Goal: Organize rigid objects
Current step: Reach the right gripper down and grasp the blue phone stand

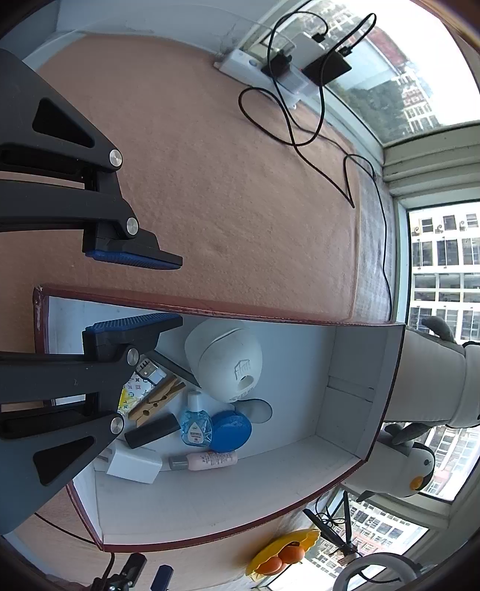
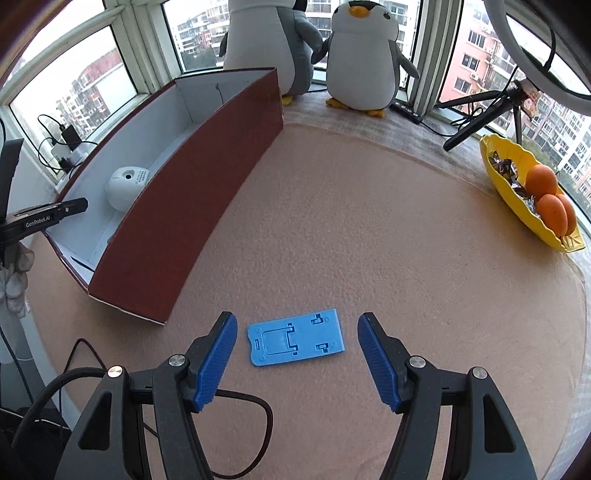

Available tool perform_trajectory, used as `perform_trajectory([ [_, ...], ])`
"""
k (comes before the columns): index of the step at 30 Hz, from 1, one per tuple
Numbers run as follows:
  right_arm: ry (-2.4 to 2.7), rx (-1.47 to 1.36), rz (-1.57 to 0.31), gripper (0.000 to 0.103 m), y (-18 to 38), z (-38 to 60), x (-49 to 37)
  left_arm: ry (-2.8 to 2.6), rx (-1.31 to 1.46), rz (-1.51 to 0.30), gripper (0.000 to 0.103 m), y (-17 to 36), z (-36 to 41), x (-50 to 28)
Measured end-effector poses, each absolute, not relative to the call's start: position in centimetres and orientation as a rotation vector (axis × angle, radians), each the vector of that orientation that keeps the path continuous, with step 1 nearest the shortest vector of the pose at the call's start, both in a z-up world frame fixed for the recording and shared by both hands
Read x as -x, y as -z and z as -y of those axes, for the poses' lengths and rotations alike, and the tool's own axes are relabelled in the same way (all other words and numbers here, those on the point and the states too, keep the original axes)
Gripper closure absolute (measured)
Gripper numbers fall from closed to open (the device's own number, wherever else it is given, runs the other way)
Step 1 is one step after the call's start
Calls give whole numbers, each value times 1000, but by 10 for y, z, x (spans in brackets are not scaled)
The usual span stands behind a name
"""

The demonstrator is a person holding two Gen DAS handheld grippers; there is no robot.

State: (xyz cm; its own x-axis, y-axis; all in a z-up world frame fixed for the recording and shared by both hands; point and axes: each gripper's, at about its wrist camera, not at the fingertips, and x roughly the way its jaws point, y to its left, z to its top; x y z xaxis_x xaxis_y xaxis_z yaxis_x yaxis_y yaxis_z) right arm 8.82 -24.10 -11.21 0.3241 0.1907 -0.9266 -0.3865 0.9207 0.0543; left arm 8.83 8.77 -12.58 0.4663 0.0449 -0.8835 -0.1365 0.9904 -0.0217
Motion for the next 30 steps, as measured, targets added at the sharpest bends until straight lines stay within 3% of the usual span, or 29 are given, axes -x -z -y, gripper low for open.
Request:
perform_trajectory([
  [8, -453, 176, -1314, 39, 135, 238, -83, -120, 105, -1081, 80, 126, -89, -88],
  [19, -466, -91, -1454, 40, 170, 253, -92, -127, 123, -1085, 80, 129, -94, -89],
  [30, -413, -150, -1429, 41, 173, 242, -117, -115, 126, -1087, 80, 130, -94, -91],
])
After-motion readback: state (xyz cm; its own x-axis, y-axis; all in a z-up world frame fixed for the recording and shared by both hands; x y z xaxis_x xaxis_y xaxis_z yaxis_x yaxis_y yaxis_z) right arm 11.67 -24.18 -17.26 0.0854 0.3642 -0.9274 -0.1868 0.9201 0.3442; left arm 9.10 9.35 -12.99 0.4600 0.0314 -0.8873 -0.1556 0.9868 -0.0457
